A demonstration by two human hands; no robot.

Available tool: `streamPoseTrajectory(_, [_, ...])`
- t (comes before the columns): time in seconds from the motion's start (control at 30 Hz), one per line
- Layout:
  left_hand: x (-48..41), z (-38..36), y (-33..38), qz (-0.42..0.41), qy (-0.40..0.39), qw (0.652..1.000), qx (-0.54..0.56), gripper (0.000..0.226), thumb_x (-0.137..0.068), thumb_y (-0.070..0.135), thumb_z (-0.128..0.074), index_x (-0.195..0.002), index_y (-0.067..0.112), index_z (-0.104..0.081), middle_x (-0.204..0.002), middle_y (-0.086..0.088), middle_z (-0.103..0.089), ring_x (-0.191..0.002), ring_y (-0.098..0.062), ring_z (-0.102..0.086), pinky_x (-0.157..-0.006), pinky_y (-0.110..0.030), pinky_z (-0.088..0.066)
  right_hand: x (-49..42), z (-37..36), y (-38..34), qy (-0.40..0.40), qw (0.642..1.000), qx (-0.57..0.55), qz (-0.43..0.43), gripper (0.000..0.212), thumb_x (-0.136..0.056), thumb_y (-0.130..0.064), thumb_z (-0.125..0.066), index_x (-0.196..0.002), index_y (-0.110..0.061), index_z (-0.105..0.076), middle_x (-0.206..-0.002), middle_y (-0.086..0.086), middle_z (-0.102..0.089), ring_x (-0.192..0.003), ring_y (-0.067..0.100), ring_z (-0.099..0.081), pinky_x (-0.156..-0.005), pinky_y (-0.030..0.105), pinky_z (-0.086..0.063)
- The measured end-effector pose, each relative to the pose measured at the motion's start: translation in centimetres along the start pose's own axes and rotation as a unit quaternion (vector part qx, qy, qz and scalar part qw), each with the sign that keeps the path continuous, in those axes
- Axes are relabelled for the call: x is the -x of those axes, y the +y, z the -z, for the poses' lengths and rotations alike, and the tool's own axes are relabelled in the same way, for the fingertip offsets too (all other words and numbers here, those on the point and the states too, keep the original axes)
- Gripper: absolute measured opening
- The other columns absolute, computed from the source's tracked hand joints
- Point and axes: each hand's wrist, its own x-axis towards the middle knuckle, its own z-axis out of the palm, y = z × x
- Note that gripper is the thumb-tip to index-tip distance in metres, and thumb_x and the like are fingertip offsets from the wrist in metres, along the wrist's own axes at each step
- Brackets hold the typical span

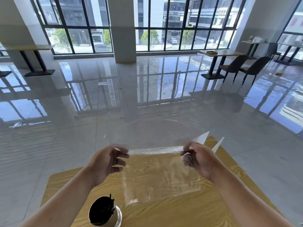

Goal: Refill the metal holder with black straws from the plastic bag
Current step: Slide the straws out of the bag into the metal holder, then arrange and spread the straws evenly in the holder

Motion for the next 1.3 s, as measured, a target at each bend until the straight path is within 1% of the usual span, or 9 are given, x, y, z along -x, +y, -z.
streamPoseTrajectory(0.17, [-0.3, -1.8, 0.2, 0.035, -0.017, 0.998, -0.056, 0.059, -0.102, 0.056, -0.045, -0.106, 0.01, -0.082, -0.111, -0.011, -0.08, -0.08, -0.024, -0.074, -0.077, -0.04, -0.052, 0.1, 1.7, -0.5, -0.017, 0.999, 0.015, -0.026, 0.03, -0.104, -0.019, -0.05, -0.101, -0.004, -0.075, -0.095, 0.017, -0.075, -0.063, 0.025, -0.066, -0.056, 0.034, -0.055])
streamPoseTrajectory(0.3, [-0.3, -3.4, -0.3, -0.003, -0.012, 0.994, -0.11, 0.038, -0.087, 0.026, -0.081, -0.122, 0.014, -0.075, -0.117, -0.007, -0.079, -0.086, -0.023, -0.074, -0.074, -0.036, -0.056, 0.1, 2.8, -0.4, -0.045, 0.997, 0.031, -0.046, 0.042, -0.088, -0.023, -0.074, -0.13, -0.018, -0.071, -0.112, 0.01, -0.075, -0.084, 0.026, -0.071, -0.061, 0.033, -0.059])
streamPoseTrajectory(0.43, [-1.7, -4.5, -1.4, -0.01, 0.017, 0.996, -0.083, 0.039, -0.097, -0.007, -0.062, -0.126, 0.017, -0.071, -0.123, 0.0, -0.078, -0.086, -0.021, -0.072, -0.07, -0.037, -0.054, -0.3, 3.7, 0.1, -0.001, 0.998, 0.053, -0.041, 0.042, -0.095, -0.015, -0.07, -0.134, -0.027, -0.06, -0.138, 0.005, -0.057, -0.116, 0.014, -0.062, -0.07, 0.025, -0.064])
streamPoseTrajectory(0.5, [-2.7, -4.9, -2.1, -0.025, 0.028, 0.995, -0.093, 0.045, -0.096, -0.009, -0.061, -0.128, 0.022, -0.069, -0.126, 0.004, -0.075, -0.086, -0.015, -0.073, -0.062, -0.031, -0.055, -0.5, 4.6, 0.8, 0.01, 0.995, 0.034, -0.092, 0.054, -0.092, -0.024, -0.073, -0.143, -0.017, -0.056, -0.139, 0.006, -0.053, -0.129, 0.029, -0.062, -0.076, 0.04, -0.067])
streamPoseTrajectory(0.67, [-5.6, -5.6, -5.2, -0.041, 0.081, 0.987, -0.136, 0.052, -0.098, -0.006, -0.062, -0.139, 0.027, -0.056, -0.127, -0.006, -0.07, -0.094, -0.019, -0.073, -0.095, -0.049, -0.06, -0.7, 7.0, 4.3, -0.044, 0.977, 0.104, -0.183, 0.026, -0.1, -0.01, -0.072, -0.121, -0.007, -0.056, -0.09, 0.008, -0.071, -0.066, 0.024, -0.068, -0.066, 0.044, -0.06])
streamPoseTrajectory(0.73, [-6.3, -6.2, -6.4, -0.005, 0.087, 0.984, -0.153, 0.058, -0.095, 0.007, -0.072, -0.14, 0.033, -0.047, -0.121, -0.008, -0.07, -0.092, -0.021, -0.072, -0.071, -0.038, -0.065, -1.2, 7.8, 6.1, 0.006, 0.977, 0.123, -0.176, 0.02, -0.102, 0.0, -0.063, -0.121, -0.005, -0.058, -0.074, 0.007, -0.069, -0.055, 0.019, -0.061, -0.052, 0.033, -0.052])
streamPoseTrajectory(0.83, [-7.6, -6.9, -8.9, 0.067, 0.083, 0.976, -0.191, 0.076, -0.08, 0.013, -0.083, -0.14, 0.033, -0.042, -0.111, -0.014, -0.074, -0.086, -0.024, -0.073, -0.062, -0.034, -0.06, -2.3, 8.9, 8.5, 0.062, 0.974, 0.157, -0.152, 0.021, -0.106, -0.004, -0.058, -0.125, -0.009, -0.064, -0.077, 0.006, -0.07, -0.056, 0.018, -0.064, -0.052, 0.031, -0.053])
streamPoseTrajectory(1.03, [-9.9, -6.2, -14.9, 0.037, 0.135, 0.939, -0.315, 0.082, -0.08, 0.011, -0.08, -0.15, 0.026, -0.04, -0.087, -0.003, -0.08, -0.078, -0.022, -0.076, -0.084, -0.048, -0.064, -4.1, 11.5, 13.5, 0.095, 0.956, 0.237, -0.142, 0.009, -0.106, -0.011, -0.058, -0.11, -0.012, -0.066, -0.081, 0.008, -0.076, -0.059, 0.02, -0.067, -0.053, 0.034, -0.055])
streamPoseTrajectory(1.3, [-12.3, -5.2, -20.8, 0.082, 0.154, 0.916, -0.362, 0.082, -0.084, 0.022, -0.08, -0.154, 0.029, -0.037, -0.089, 0.004, -0.075, -0.087, -0.012, -0.071, -0.074, -0.031, -0.054, -5.6, 13.6, 19.4, 0.121, 0.939, 0.26, -0.188, 0.007, -0.107, -0.014, -0.061, -0.112, -0.014, -0.066, -0.094, 0.013, -0.077, -0.069, 0.022, -0.069, -0.059, 0.037, -0.061])
